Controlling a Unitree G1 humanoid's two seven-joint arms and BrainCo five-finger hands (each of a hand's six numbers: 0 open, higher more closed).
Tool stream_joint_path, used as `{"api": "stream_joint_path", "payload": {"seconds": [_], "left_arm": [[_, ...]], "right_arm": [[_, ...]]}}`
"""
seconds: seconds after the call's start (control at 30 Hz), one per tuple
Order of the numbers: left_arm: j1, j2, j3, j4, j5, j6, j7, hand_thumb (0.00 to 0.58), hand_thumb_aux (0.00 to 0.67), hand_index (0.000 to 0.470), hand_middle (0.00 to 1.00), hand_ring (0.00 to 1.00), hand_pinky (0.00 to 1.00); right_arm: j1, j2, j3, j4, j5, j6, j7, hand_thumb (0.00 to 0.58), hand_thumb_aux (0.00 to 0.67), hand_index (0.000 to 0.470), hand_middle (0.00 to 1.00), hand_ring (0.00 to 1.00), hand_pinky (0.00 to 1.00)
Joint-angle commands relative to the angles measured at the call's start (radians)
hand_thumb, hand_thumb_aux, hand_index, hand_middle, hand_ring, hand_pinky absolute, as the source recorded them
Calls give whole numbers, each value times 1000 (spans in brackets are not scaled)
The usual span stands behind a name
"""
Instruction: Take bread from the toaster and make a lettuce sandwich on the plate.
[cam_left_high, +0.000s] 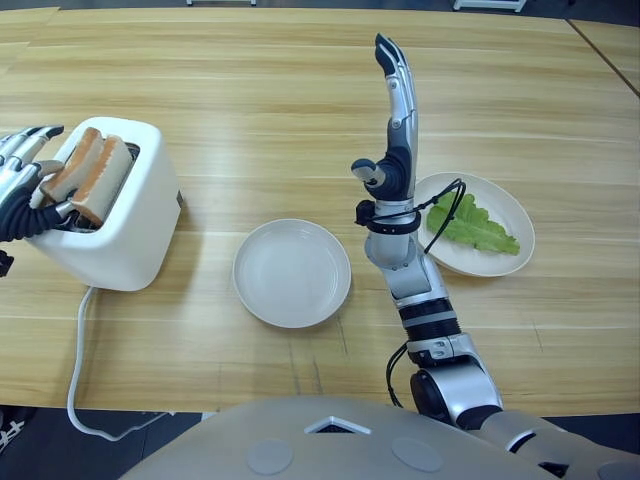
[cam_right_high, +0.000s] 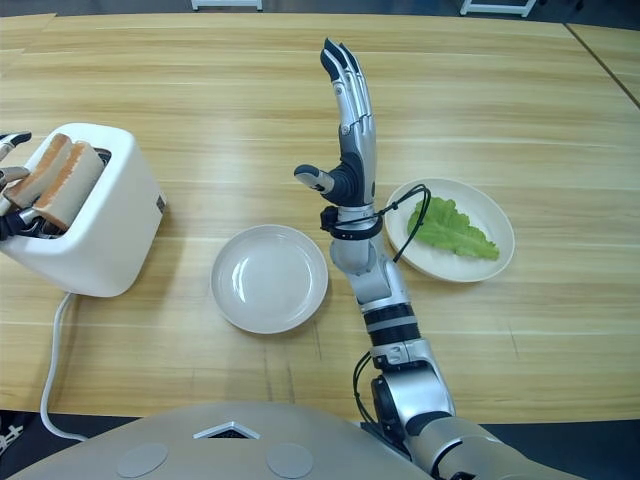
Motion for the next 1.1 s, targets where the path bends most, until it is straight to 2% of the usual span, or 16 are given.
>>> {"api": "stream_joint_path", "payload": {"seconds": [0.03, 0.17, 0.37, 0.53, 0.7, 0.87, 1.0, 1.1], "left_arm": [[-41, -47, 79, -58, -36, -7, 52, 580, 670, 470, 0, 0, 0], [-79, -100, 165, -133, -81, 10, 85, 580, 670, 470, 0, 0, 0], [-161, -188, 172, -252, -192, 10, 63, 580, 670, 470, 0, 0, 0], [-258, -269, -11, -396, -490, 62, -124, 580, 670, 470, 0, 0, 0], [-286, -325, -295, -496, -713, 224, -415, 580, 670, 470, 0, 0, 0], [-277, -367, -506, -439, -725, 344, -638, 580, 670, 470, 0, 0, 0], [-284, -408, -602, -293, -662, 347, -731, 580, 670, 470, 0, 0, 0], [-289, -446, -632, -202, -598, 328, -736, 580, 670, 470, 0, 0, 0]], "right_arm": [[-17, -4, 4, 17, -8, -3, -9, 0, 0, 0, 0, 0, 0], [-22, -5, 1, 25, -7, -6, -17, 0, 0, 0, 0, 0, 0], [-25, -7, -5, 26, -7, -5, -32, 0, 0, 0, 0, 0, 0], [-39, -22, -64, 8, 43, 7, -41, 0, 0, 0, 0, 0, 0], [-53, -96, -168, -29, 61, 29, -51, 0, 0, 0, 0, 0, 0], [-47, -154, -240, -64, 60, 46, -58, 0, 0, 0, 0, 0, 0], [-37, -163, -250, -63, 54, 43, -65, 0, 0, 0, 0, 0, 0], [-33, -156, -241, -69, 46, 44, -65, 0, 0, 0, 0, 0, 0]]}}
